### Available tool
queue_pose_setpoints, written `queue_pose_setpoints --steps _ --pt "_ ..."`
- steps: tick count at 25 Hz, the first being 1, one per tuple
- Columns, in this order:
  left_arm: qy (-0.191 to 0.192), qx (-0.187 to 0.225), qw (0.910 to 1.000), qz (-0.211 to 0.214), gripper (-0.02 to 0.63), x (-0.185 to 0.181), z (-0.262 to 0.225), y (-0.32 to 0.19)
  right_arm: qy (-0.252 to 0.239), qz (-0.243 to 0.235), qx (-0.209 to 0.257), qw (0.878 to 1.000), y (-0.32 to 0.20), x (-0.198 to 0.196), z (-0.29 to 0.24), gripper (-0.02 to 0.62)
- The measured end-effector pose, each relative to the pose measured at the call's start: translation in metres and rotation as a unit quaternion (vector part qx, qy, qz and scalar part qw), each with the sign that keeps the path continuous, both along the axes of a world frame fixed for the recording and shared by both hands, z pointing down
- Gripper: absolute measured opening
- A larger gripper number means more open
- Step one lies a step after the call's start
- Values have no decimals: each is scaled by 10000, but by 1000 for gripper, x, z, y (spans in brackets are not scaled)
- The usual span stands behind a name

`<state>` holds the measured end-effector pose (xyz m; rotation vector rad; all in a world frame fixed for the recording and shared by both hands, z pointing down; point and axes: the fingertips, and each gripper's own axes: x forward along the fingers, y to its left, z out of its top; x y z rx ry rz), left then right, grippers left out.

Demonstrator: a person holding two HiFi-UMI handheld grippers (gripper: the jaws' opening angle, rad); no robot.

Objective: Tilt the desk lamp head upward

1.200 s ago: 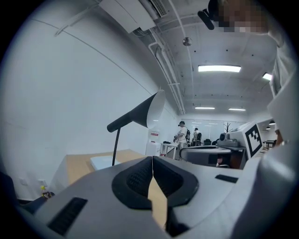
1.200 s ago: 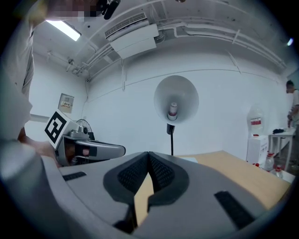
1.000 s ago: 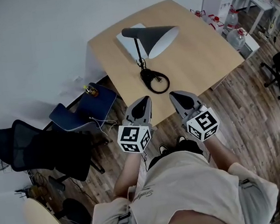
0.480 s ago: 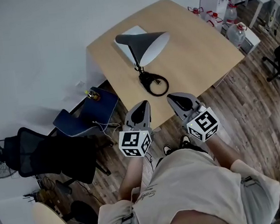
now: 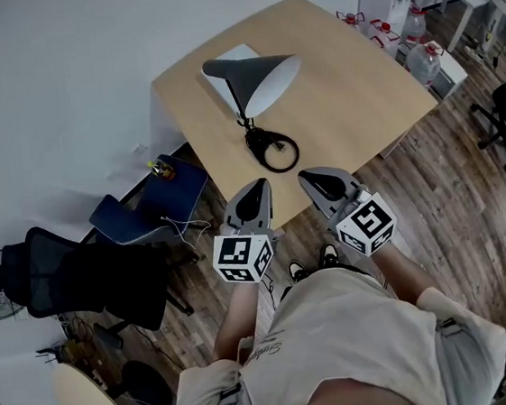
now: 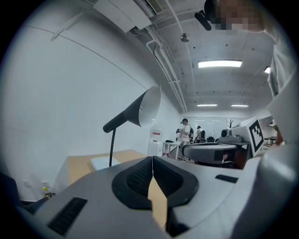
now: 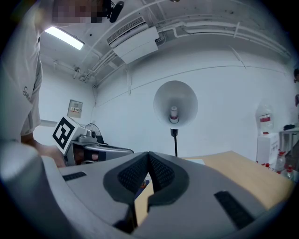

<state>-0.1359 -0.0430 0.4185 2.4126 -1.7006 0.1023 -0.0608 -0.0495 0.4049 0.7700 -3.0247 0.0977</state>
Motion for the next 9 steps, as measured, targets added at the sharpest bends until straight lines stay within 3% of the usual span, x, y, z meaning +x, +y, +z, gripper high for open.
queue_pose_setpoints --steps 9 --pt "-16 38 10000 -10 15 3 -7 2 23 -58 17 10000 3 1 -7 -5"
